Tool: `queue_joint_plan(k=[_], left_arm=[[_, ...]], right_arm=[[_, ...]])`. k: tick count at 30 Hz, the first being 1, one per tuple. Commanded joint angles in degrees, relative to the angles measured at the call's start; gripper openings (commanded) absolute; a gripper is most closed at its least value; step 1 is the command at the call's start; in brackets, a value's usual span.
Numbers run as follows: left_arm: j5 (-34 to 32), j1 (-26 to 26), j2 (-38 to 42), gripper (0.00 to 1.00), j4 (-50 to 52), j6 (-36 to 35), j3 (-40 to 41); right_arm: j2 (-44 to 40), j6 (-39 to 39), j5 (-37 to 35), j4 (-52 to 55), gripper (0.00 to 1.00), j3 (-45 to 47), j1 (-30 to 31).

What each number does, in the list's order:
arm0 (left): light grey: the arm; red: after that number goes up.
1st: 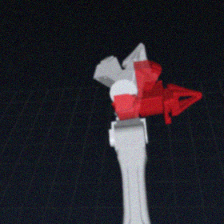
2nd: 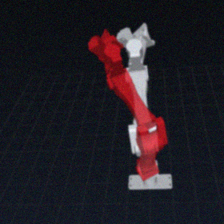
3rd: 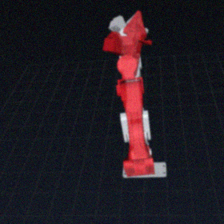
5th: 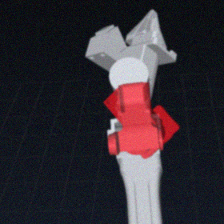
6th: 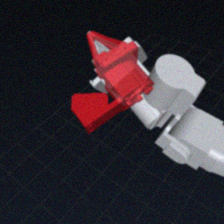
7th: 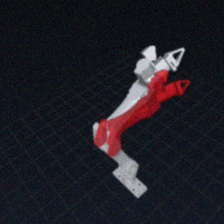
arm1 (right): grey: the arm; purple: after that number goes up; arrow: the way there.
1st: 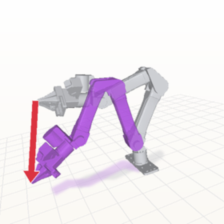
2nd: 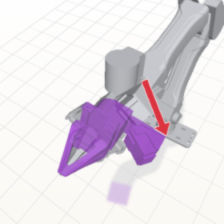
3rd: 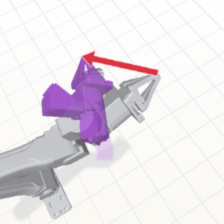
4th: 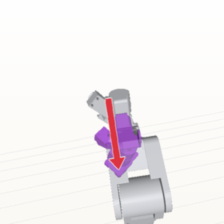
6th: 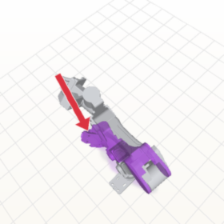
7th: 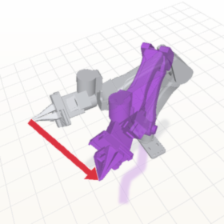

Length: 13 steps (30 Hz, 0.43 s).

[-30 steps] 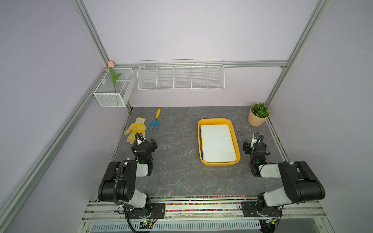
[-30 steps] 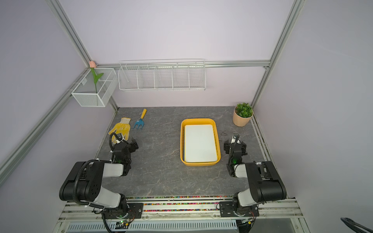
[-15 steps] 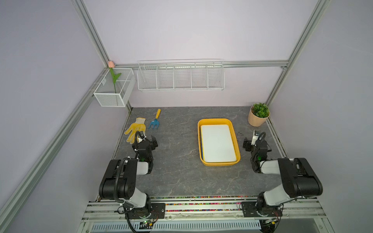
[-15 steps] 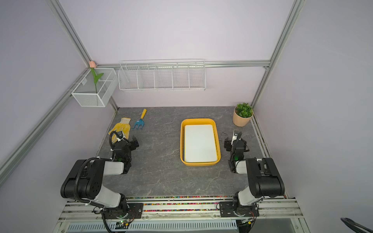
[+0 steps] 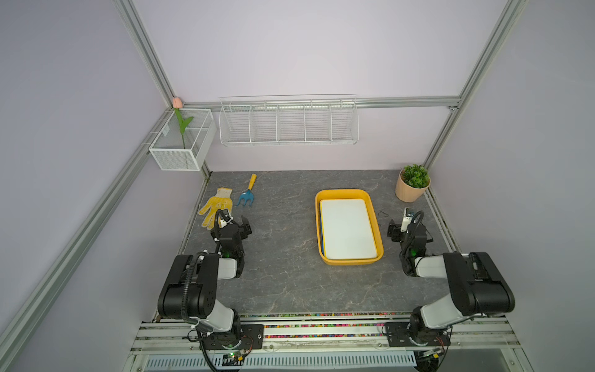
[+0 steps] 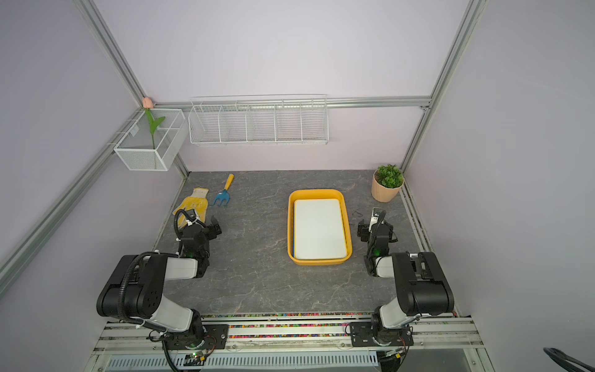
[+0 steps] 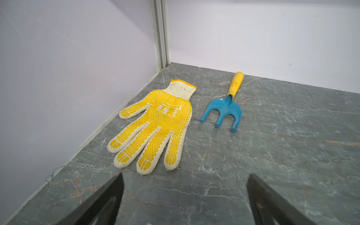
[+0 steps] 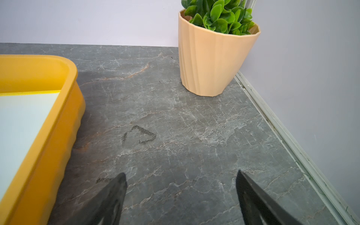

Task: Put the whiteboard into the storage box
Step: Reset both arms

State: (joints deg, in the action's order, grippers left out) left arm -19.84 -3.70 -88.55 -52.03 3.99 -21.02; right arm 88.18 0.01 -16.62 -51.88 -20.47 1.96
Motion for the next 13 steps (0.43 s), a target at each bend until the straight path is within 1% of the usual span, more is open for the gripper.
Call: queue_joint_plan(k=[1, 13], left_arm=[[0.32, 0.1, -0.22, 0.99, -1.33, -0.91, -0.65], [0.32, 0.1, -0.22, 0.99, -1.35, -0.91, -0.68]], right_arm=[[-0.2, 0.27, 0.48, -0.67, 0.89, -0.36, 0.08], [-0.2, 0.25, 0.54, -0.46, 0.89, -0.45, 0.07]])
